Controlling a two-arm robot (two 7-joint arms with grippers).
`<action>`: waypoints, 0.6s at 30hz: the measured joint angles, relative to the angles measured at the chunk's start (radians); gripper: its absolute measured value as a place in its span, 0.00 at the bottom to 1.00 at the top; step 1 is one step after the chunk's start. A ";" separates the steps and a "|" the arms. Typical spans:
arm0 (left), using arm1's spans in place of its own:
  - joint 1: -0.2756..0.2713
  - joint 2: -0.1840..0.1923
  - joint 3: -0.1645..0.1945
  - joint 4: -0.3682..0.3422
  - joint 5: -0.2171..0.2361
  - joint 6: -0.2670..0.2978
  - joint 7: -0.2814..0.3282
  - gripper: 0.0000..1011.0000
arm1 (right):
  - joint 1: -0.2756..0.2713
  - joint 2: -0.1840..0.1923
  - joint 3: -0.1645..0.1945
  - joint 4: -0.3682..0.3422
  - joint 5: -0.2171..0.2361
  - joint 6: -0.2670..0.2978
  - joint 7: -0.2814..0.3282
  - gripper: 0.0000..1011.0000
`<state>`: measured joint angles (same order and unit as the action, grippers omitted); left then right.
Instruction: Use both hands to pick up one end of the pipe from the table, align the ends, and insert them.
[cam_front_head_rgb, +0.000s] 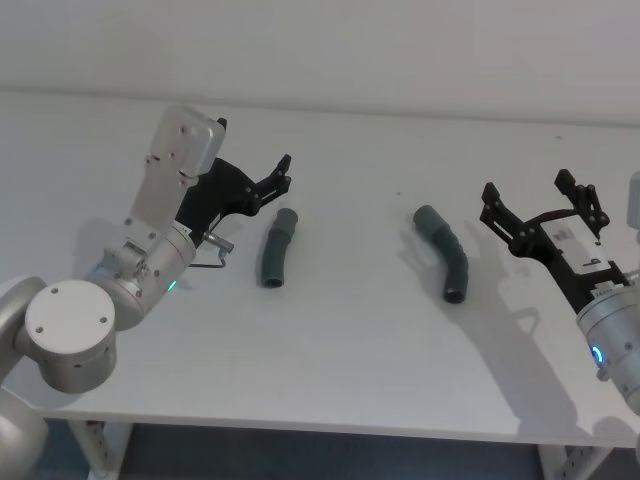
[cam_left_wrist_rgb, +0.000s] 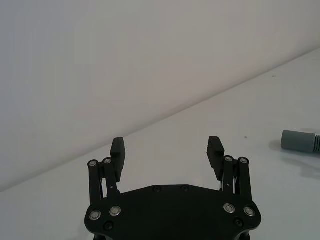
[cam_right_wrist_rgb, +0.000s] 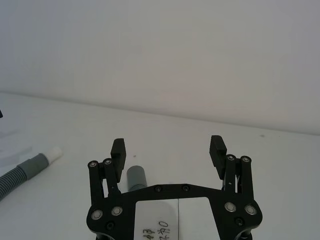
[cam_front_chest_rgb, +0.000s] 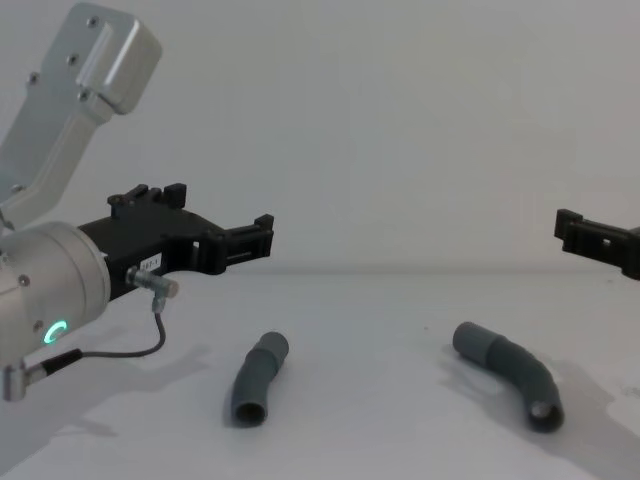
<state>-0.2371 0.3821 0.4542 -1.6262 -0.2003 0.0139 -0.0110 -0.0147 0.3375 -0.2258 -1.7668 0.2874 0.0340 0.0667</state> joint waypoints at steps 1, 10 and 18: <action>0.000 0.000 0.000 0.000 0.000 0.000 0.000 0.99 | 0.000 0.000 0.000 0.000 0.000 0.000 0.000 0.99; 0.000 0.000 0.000 0.000 0.000 0.000 0.000 0.99 | 0.000 0.000 0.000 0.000 0.000 0.000 0.000 0.99; 0.000 0.000 0.000 0.000 0.000 0.000 0.000 0.99 | 0.000 0.000 0.000 0.000 0.000 0.000 0.000 0.99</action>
<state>-0.2372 0.3821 0.4542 -1.6262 -0.2004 0.0138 -0.0110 -0.0147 0.3375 -0.2258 -1.7668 0.2874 0.0340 0.0668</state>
